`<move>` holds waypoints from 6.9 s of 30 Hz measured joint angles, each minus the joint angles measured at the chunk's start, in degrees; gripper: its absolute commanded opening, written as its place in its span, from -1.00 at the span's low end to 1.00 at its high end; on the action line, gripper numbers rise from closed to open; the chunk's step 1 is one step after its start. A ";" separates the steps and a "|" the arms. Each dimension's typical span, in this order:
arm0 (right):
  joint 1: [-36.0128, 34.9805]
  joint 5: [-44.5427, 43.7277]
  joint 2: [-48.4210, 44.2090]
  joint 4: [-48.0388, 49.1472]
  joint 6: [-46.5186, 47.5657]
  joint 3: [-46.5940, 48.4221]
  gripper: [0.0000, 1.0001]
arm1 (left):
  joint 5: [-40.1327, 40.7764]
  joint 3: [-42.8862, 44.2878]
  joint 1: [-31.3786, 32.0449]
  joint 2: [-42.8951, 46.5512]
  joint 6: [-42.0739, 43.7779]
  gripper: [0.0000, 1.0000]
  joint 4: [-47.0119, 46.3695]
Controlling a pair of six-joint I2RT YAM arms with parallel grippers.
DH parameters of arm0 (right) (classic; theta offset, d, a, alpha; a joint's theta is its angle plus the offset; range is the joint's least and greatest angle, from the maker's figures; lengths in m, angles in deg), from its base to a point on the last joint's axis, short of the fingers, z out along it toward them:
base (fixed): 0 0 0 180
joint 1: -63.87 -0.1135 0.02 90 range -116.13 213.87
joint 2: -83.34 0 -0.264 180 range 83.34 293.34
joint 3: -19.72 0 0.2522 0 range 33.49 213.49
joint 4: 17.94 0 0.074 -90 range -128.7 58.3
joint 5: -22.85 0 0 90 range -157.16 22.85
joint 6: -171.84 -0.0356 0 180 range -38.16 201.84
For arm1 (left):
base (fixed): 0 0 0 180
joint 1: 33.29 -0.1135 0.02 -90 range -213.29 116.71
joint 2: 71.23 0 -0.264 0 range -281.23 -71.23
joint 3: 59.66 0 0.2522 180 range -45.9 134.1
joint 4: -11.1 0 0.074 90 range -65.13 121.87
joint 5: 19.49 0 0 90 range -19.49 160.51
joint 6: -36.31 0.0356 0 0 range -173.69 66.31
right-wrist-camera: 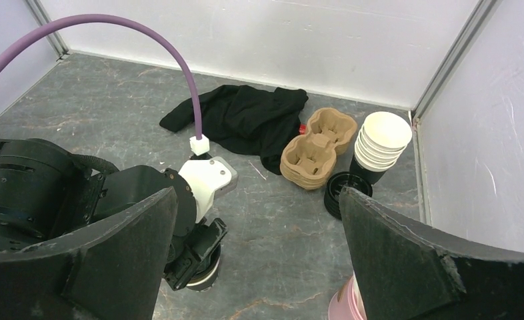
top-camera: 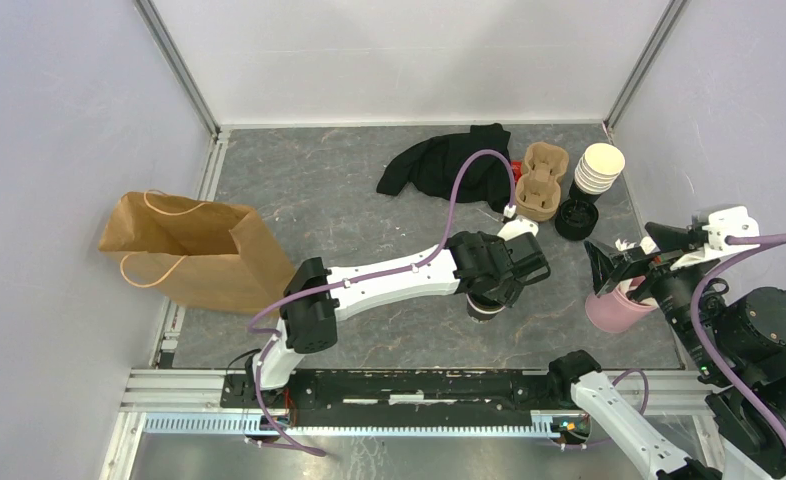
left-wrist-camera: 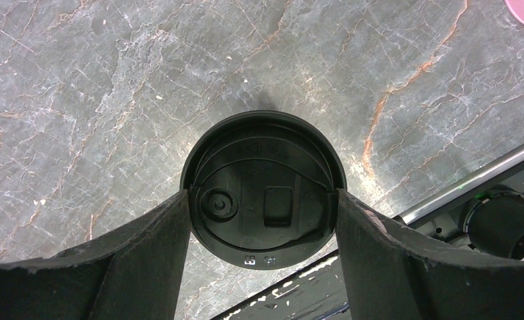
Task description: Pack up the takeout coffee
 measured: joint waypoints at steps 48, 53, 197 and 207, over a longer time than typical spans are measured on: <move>-2.25 -1.90 -1.07 0.87 -0.50 -1.42 0.96 | -2.45 0.22 0.13 -1.20 0.00 0.87 0.11; -2.51 -1.92 -1.07 0.81 -0.72 -1.51 0.96 | -2.84 0.22 0.15 -1.20 -0.04 0.99 0.22; 9.81 58.73 22.16 58.38 -29.38 -68.00 0.55 | -62.03 -50.05 -30.25 23.45 -1.70 0.38 -30.01; 19.50 56.65 13.42 44.41 -24.46 -65.05 0.37 | -62.82 -50.05 -30.23 22.32 -1.70 0.32 -30.29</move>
